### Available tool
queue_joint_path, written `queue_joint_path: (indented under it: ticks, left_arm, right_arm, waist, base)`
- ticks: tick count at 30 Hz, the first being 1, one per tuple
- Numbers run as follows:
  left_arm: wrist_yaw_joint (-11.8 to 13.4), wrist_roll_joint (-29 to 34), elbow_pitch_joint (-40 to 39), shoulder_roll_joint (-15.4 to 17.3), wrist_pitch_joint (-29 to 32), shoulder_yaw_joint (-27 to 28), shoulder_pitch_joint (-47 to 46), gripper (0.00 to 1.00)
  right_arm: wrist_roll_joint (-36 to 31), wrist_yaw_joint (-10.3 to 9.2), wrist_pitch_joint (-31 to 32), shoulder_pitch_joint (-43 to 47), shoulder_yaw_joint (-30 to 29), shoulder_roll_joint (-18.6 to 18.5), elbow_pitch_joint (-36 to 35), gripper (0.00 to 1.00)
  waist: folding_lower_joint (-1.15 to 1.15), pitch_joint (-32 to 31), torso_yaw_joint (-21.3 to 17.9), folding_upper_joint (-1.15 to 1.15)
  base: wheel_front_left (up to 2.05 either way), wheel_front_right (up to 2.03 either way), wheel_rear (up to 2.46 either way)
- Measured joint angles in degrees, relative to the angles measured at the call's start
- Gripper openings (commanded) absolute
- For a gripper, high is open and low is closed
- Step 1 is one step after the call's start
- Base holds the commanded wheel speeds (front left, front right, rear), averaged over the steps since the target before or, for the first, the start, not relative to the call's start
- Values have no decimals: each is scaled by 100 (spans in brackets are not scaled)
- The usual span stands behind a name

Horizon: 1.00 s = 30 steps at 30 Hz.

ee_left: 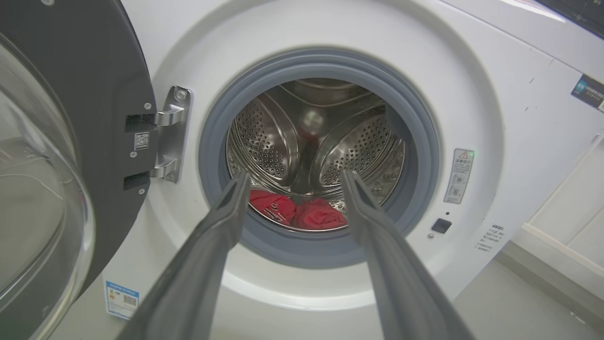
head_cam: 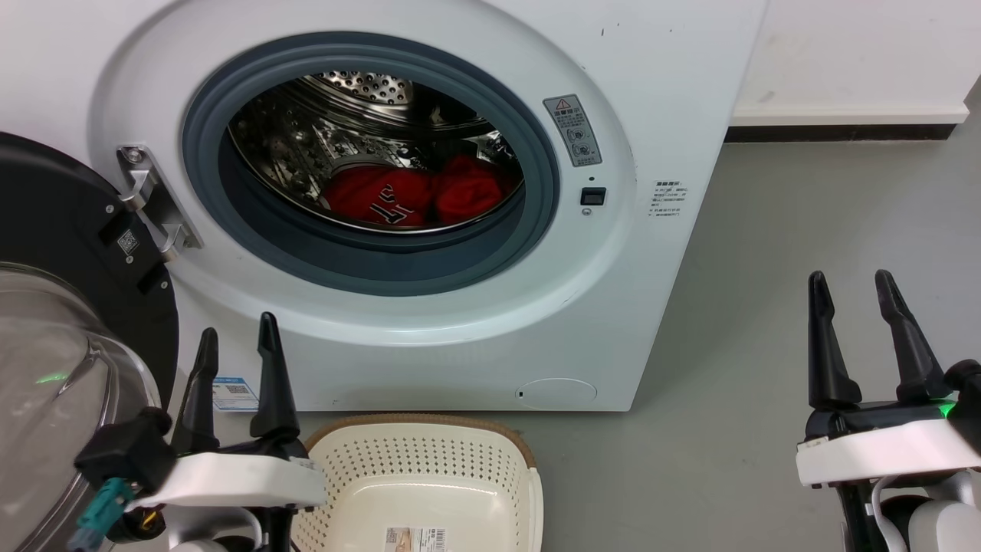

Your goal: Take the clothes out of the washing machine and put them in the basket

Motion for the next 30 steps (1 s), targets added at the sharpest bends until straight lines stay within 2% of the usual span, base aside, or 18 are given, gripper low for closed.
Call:
queue_joint_path:
  ticks: [9,14,21,30]
  left_arm:
    - [901,575,138,513,-132,-903,12,100]
    - [1261,728,316,667,-200,-1187,19,100]
    - [1455,935,498,715,-289,-1410,31,100]
    - [1469,1293,603,744,-403,-1475,107,100]
  right_arm:
    - [-697,1,-141,155,108,-8,247,100]
    - [-1006,1,-201,164,162,-10,334,100]
    - [-1483,1,-297,187,222,-11,421,100]
    - [-1831,4,-400,233,460,-10,517,100]
  waist:
    - [0,17,-17,0]
    - [0,19,-20,0]
    - [0,7,-12,0]
    - [0,2,-20,0]
  base:
    - [0,0,0]
    - [0,0,0]
    - [0,0,0]
    - [0,0,0]
